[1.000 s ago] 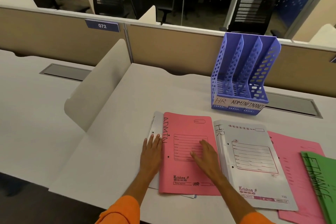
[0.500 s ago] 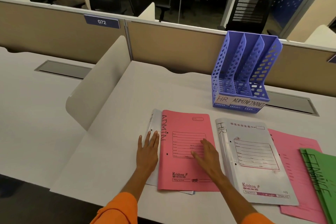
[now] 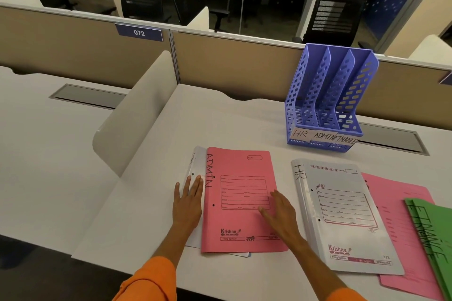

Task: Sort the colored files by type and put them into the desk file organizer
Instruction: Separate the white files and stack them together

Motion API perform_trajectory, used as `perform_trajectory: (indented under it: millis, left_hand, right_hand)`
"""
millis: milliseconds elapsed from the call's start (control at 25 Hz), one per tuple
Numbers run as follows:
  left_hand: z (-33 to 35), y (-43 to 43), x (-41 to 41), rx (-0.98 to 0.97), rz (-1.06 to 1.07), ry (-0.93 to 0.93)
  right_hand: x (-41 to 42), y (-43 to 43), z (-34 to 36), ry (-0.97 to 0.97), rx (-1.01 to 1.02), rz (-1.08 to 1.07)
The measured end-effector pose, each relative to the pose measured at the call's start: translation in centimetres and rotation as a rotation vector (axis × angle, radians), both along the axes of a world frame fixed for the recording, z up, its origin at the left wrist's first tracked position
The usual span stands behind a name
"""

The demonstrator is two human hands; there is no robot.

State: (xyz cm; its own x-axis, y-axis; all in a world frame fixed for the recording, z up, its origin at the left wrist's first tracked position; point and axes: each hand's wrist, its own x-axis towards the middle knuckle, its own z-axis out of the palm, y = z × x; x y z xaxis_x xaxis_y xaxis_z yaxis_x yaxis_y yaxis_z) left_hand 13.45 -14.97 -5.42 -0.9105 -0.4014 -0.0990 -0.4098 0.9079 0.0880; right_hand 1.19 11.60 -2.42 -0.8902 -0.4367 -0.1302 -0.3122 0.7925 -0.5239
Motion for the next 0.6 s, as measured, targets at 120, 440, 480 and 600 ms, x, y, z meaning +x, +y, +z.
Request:
perform_trajectory:
  millis: [120, 440, 480, 600]
  left_hand:
    - [0.6, 0.0, -0.5, 0.105, 0.155, 0.051]
    - [4.5, -1.6, -2.7, 0.530, 0.803, 0.020]
    - [4.2, -2.1, -2.9, 0.579, 0.837, 0.020]
    - [3.4, -3.5, -3.0, 0.726, 0.842, 0.074]
  right_hand:
    - [0.4, 0.2, -0.3, -0.044, 0.021, 0.020]
    - [1.0, 0.1, -0.6, -0.071, 0.104, 0.053]
    - [1.0, 0.0, -0.6, -0.072, 0.124, 0.065]
    - [1.2, 0.1, -0.7, -0.072, 0.158, 0.079]
